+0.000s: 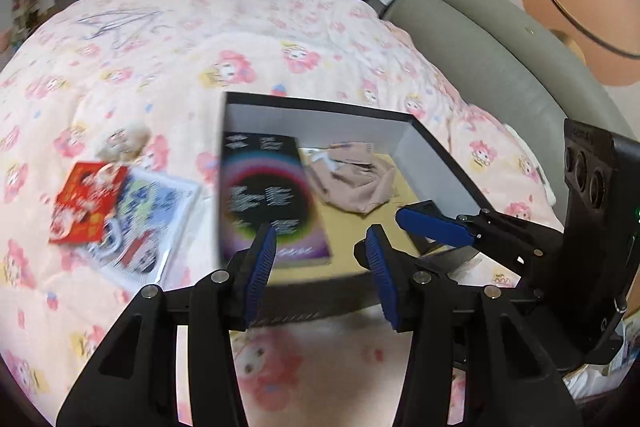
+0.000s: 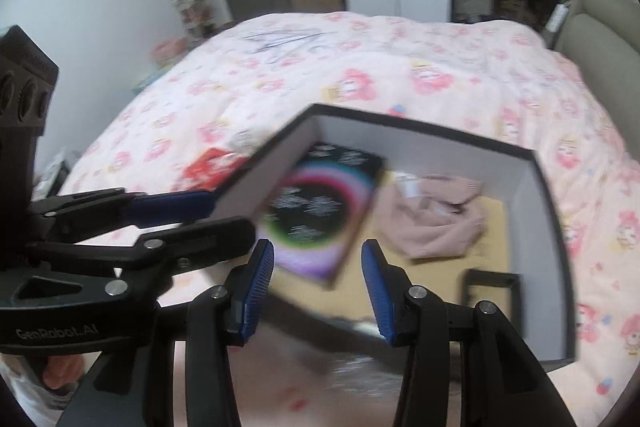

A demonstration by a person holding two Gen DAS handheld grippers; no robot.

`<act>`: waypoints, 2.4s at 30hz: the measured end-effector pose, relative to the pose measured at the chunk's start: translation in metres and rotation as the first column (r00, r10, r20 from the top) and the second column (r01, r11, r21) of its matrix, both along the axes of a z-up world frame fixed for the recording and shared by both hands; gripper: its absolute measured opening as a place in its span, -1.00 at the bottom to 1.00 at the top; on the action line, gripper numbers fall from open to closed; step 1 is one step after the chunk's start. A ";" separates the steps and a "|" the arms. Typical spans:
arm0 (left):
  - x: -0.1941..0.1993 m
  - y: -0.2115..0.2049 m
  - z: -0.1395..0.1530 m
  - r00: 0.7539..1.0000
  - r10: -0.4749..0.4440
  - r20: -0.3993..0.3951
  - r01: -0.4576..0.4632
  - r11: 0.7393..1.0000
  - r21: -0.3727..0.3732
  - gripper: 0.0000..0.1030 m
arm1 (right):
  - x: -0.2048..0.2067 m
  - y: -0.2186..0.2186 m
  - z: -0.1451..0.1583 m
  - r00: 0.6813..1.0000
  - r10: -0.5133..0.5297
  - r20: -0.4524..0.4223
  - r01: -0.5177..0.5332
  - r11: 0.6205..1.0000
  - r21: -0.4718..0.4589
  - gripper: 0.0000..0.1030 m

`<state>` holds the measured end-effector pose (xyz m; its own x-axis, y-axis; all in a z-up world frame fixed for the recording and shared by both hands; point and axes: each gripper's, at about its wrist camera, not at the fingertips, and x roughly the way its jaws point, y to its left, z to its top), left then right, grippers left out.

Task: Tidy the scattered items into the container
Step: 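Move both grippers back to the clear bag with the bead-art kit, then grasp the clear bead-art kit bag with the left gripper while the right gripper grasps it too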

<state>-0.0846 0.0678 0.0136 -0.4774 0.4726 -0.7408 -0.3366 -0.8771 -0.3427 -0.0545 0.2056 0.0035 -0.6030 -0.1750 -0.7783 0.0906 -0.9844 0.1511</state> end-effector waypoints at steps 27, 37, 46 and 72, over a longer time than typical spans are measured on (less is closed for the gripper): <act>0.041 -0.186 -0.084 0.868 0.444 0.225 -0.485 0.854 0.186 -0.07 | -0.048 -0.167 -0.069 0.944 0.296 0.145 -0.278 0.952 -0.132 -0.19; -0.018 -0.212 -0.198 0.710 0.532 0.461 -0.672 0.707 0.221 -0.06 | -0.109 -0.182 -0.137 0.953 0.141 0.268 -0.165 0.984 0.068 -0.19; -0.054 -0.203 -0.260 0.687 0.455 0.566 -0.700 0.625 0.346 -0.01 | -0.123 -0.182 -0.152 0.954 0.131 0.270 -0.164 0.981 0.104 -0.19; 0.078 -0.299 -0.226 0.637 0.580 0.509 -0.732 0.662 0.161 -0.43 | -0.147 -0.213 -0.189 0.818 0.318 0.480 -0.351 0.936 -0.021 -0.15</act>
